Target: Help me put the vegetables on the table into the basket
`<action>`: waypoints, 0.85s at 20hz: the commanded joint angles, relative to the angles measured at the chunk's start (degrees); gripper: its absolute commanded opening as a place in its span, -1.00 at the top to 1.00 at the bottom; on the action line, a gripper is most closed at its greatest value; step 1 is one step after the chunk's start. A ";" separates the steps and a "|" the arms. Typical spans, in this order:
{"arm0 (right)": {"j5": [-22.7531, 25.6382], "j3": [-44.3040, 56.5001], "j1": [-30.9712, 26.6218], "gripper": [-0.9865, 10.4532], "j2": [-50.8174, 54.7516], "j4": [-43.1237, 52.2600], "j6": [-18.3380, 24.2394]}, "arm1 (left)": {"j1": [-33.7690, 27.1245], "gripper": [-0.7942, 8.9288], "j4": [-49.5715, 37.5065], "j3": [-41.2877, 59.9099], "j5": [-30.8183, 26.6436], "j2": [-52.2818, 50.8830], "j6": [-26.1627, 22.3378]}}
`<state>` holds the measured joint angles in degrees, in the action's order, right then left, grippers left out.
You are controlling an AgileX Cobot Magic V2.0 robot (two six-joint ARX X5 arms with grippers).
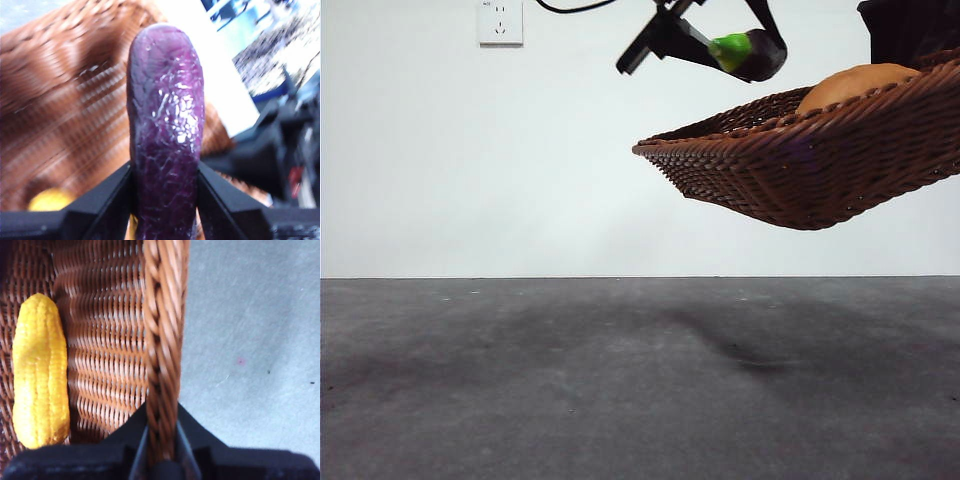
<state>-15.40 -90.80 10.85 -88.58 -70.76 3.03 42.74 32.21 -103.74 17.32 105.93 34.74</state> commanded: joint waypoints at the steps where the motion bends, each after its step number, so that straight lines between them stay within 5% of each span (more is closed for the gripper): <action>1: -0.90 -0.07 0.02 0.84 0.20 0.07 0.28 | 0.48 0.29 -1.60 0.48 -0.04 1.18 4.55; 2: -0.87 -0.07 0.02 0.84 0.20 -0.15 0.28 | 0.48 -0.08 -1.51 0.48 -0.11 1.55 4.48; 3: -0.87 -0.07 0.02 0.84 0.20 -0.37 0.28 | 0.48 -0.24 -1.62 0.48 -0.02 1.70 4.46; 10: -0.87 -0.07 0.00 0.84 0.20 -1.36 0.00 | -0.94 -0.24 -3.67 0.48 3.39 0.61 1.90; 14: -0.79 -0.02 -0.07 0.84 -1.68 -0.48 0.02 | -4.04 -0.24 1.31 0.48 7.74 -3.91 -6.82; 17: -0.74 -0.02 -2.29 0.84 -6.10 3.58 -0.02 | -4.92 -0.24 13.49 0.48 6.58 -10.01 -20.79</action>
<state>-15.49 -90.80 8.73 -94.78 -67.22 3.01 38.00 45.60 -103.72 23.73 95.68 19.84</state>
